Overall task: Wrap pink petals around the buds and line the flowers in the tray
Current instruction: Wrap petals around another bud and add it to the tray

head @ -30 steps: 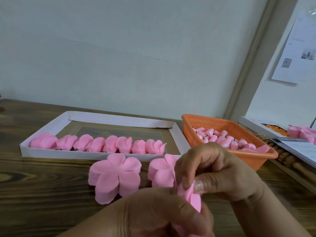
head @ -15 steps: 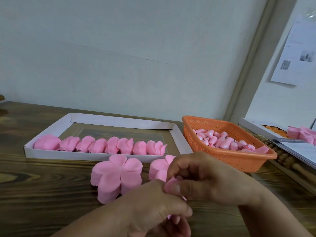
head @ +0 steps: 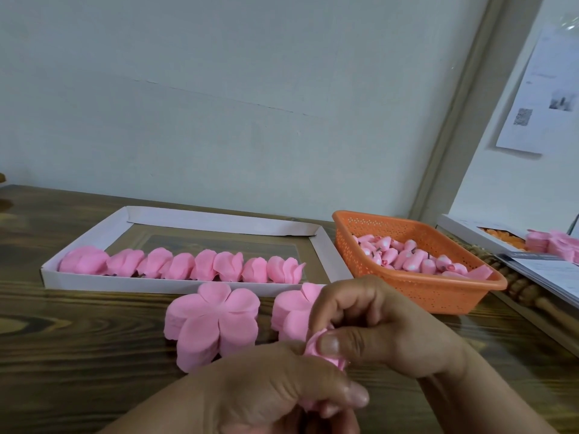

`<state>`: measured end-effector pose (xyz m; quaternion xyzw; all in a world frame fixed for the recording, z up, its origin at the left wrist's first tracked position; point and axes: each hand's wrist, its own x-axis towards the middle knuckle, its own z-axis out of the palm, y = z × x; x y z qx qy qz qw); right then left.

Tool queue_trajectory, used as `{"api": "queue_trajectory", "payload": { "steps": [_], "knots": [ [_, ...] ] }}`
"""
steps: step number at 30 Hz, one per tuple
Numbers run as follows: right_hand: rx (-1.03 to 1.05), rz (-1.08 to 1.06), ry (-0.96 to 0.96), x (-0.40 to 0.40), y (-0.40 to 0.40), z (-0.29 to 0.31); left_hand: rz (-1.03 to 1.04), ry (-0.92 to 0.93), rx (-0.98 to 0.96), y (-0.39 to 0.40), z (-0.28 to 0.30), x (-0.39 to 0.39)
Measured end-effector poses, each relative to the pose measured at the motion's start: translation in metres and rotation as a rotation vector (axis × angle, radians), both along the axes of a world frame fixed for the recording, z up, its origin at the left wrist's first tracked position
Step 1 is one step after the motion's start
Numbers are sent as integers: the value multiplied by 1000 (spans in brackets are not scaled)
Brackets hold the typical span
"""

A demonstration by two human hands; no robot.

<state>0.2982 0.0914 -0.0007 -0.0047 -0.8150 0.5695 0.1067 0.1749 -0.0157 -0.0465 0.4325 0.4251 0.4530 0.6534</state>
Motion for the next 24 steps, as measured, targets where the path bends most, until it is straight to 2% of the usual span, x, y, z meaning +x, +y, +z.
{"api": "queue_trajectory", "payload": {
  "steps": [2,5,8,11,14,18,20,24],
  "knots": [
    [18,-2,-6,1,0,1,24,56,113,1,4,3],
    [97,-10,-27,4,2,5,155,277,277,5,2,3],
    [151,-53,-57,9,4,4,245,568,294,5,0,6],
    [194,-83,-68,11,2,2,415,746,245,3,-5,11],
    [224,-111,-56,12,-2,2,477,762,221,4,-5,13],
    [294,-137,-12,11,-7,4,470,750,332,6,-9,9],
    [314,-158,-1,10,-9,5,462,823,373,6,-7,10],
    [268,-144,-5,8,-10,1,397,765,276,9,-6,5]
  ]
}}
